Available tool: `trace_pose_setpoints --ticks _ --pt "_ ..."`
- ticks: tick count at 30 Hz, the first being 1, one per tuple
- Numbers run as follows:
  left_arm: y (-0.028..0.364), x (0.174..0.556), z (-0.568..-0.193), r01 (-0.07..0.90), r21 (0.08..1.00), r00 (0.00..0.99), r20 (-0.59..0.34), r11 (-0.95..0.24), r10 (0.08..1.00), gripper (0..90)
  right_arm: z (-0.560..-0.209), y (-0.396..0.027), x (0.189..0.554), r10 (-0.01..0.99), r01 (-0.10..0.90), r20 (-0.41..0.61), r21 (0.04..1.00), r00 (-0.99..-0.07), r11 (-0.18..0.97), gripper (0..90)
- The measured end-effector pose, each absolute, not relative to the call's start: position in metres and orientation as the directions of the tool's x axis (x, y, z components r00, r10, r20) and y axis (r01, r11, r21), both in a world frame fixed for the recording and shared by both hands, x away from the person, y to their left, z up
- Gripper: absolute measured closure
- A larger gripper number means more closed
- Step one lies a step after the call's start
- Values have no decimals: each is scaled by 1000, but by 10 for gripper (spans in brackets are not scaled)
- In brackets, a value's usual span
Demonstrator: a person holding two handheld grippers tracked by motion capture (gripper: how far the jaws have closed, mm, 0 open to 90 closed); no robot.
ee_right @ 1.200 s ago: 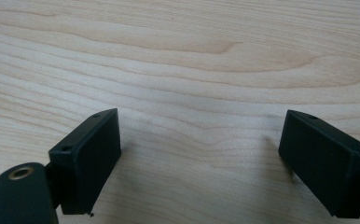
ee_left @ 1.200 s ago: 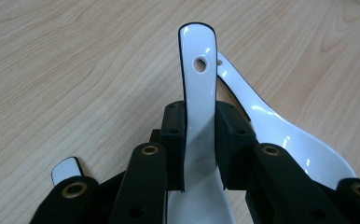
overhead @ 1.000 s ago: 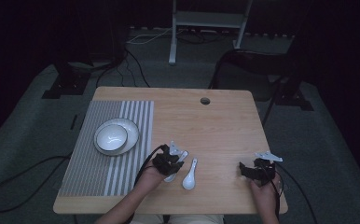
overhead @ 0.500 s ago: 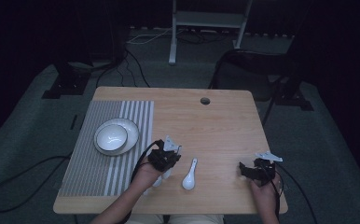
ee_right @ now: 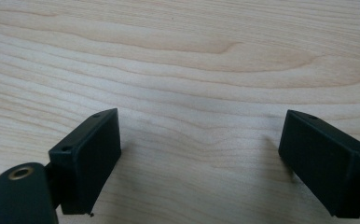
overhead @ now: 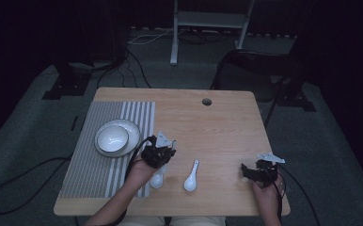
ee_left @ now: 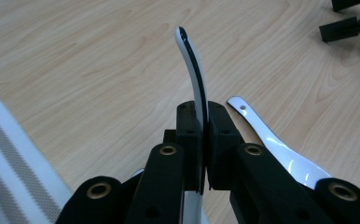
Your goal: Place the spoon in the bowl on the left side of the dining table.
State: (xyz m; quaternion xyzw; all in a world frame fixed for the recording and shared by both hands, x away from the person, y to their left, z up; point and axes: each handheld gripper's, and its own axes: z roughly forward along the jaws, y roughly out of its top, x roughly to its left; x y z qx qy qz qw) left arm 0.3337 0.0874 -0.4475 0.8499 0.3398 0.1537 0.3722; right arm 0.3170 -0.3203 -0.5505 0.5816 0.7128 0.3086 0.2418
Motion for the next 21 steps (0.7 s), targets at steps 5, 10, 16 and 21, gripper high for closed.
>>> trace_pose_setpoints --ticks 5,10,16,21 --pt "102 338 -443 475 744 700 5 -470 714 853 -551 -320 317 979 680 15 721 -205 132 122" --pt "115 342 -438 476 751 668 30 -458 744 853 -551 -320 317 979 680 15 721 -205 132 122" --pt "143 350 -428 485 771 619 31 -413 785 853 -551 -320 317 979 680 15 721 -205 131 122" --pt "163 355 -423 494 774 591 34 -395 806 853 -551 -320 317 979 681 15 721 -205 132 122"
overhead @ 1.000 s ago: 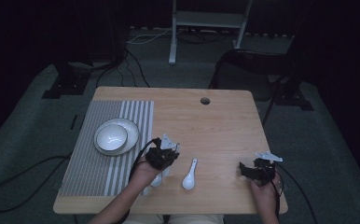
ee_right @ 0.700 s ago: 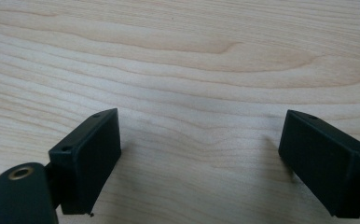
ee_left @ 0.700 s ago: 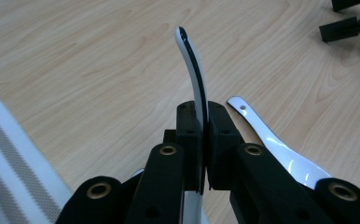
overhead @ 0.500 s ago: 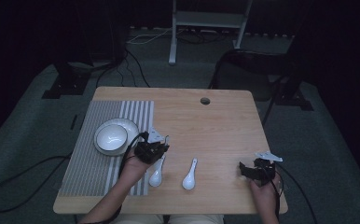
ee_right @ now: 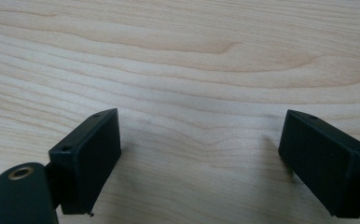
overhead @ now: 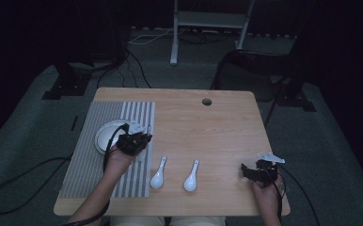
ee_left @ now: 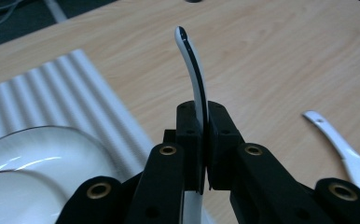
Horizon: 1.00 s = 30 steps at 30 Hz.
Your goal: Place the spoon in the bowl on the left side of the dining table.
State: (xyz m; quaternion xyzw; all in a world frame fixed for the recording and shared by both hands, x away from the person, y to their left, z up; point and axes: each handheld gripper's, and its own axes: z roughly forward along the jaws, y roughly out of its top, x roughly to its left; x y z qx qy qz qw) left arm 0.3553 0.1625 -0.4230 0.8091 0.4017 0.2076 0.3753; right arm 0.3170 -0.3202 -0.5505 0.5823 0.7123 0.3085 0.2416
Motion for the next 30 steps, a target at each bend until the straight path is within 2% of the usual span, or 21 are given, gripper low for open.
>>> trace_pose_setpoints --ticks 7,16,26,30 --pt "205 364 -412 499 801 526 24 -331 850 853 -551 -320 317 979 680 14 721 -205 132 122" --pt "231 376 -407 504 807 477 36 -307 878 853 -551 -320 317 979 680 14 721 -205 132 122" --pt "253 397 -432 571 780 414 -4 -256 910 853 -551 -320 317 979 680 14 721 -205 132 122" --pt "258 402 -443 572 782 421 -21 -247 907 852 -551 -320 317 979 680 14 721 -205 132 122"
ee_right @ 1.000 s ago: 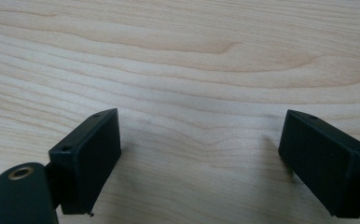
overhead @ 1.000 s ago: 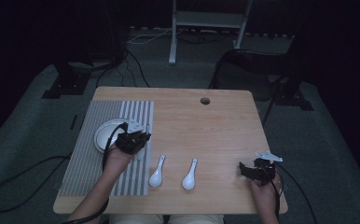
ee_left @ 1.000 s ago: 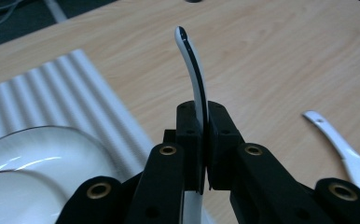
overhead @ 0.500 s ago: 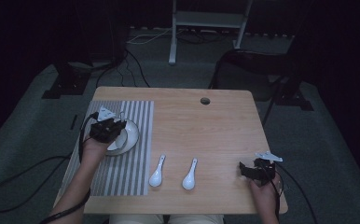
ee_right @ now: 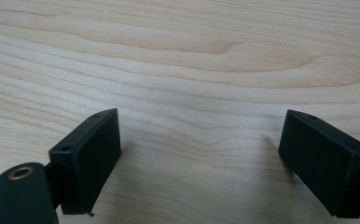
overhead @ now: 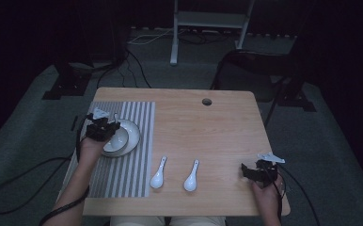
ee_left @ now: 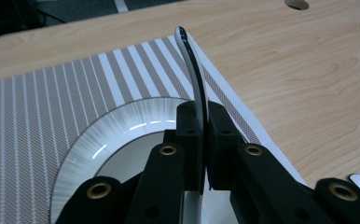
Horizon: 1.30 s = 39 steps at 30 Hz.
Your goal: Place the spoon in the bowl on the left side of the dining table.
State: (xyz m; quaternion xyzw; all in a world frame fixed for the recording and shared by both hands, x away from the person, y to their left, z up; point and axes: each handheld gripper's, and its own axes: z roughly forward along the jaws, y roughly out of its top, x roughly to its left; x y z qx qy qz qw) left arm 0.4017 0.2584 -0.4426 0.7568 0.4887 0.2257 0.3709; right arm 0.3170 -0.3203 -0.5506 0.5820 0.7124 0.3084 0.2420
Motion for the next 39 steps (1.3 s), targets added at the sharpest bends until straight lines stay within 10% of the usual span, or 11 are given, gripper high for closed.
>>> trace_pose_setpoints --ticks 39 --pt "257 409 -474 676 690 356 3 -259 935 637 -551 -320 317 979 680 15 721 -205 132 122"
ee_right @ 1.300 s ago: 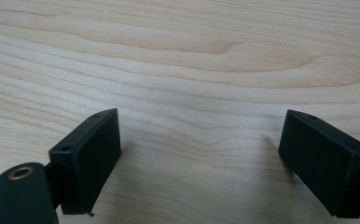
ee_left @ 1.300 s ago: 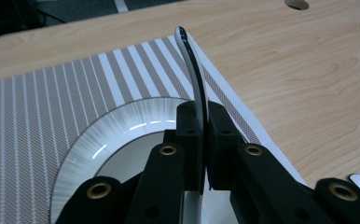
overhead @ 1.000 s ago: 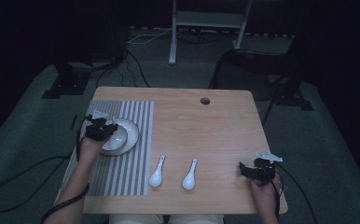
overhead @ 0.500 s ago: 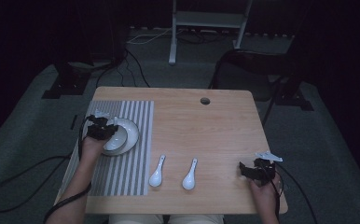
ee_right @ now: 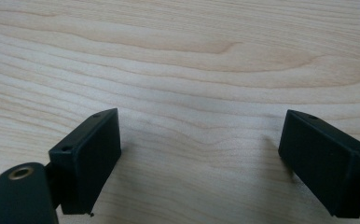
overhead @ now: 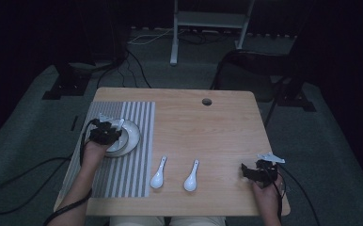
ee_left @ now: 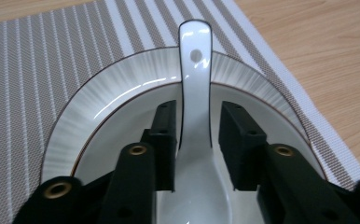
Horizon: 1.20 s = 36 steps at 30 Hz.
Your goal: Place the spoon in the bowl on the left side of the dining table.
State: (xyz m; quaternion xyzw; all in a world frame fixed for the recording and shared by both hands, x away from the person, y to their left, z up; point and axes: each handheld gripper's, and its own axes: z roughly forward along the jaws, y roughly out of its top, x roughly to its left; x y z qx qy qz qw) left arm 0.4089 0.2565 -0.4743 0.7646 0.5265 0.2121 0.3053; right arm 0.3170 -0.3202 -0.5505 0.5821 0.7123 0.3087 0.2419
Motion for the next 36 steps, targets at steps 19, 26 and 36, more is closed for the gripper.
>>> trace_pose_setpoints --ticks 19,26,36 --pt "257 384 -460 685 692 337 -25 -227 941 460 -551 -320 317 979 680 14 721 -206 132 122" --pt "266 373 -460 690 697 303 -32 -196 952 391 -551 -320 317 979 680 14 721 -206 133 122" --pt "274 347 -459 662 728 303 -41 -180 952 323 -551 -320 317 979 680 14 721 -205 132 122"
